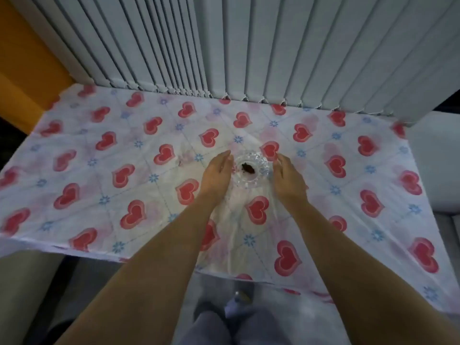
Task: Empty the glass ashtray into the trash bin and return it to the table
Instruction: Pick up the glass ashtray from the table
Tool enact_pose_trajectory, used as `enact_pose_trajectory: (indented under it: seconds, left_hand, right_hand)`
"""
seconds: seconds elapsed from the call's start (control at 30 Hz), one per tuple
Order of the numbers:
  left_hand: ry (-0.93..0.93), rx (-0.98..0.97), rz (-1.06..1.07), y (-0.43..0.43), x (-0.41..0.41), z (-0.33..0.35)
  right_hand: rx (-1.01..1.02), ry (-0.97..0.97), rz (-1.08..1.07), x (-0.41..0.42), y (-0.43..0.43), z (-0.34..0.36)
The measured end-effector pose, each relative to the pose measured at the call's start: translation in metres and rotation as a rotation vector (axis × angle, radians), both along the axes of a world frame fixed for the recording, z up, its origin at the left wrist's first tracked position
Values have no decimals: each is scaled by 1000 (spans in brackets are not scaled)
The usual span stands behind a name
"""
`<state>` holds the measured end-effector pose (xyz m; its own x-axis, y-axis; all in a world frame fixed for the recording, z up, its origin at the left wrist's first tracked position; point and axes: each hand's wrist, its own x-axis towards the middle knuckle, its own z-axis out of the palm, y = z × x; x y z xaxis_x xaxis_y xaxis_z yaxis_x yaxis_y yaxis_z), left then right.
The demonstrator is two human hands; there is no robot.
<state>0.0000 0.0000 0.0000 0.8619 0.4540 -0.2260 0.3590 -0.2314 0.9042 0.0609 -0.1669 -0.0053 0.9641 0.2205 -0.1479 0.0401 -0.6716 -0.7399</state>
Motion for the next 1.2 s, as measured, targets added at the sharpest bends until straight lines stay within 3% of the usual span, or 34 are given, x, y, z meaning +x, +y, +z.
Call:
enact_pose_trajectory:
  seconds: [0.33,0.8,1.2]
  left_hand:
    - [-95,-256,227,-5,35,-38]
    - [-166,-301,319,-26,52,-51]
    - [-165,-433,344,-36,48,-14]
  right_hand:
    - [32,-104,-15,22,24,-45]
    - [-68,-179,-35,31,43,-67]
    - [396,-29,-229,24,46,-28]
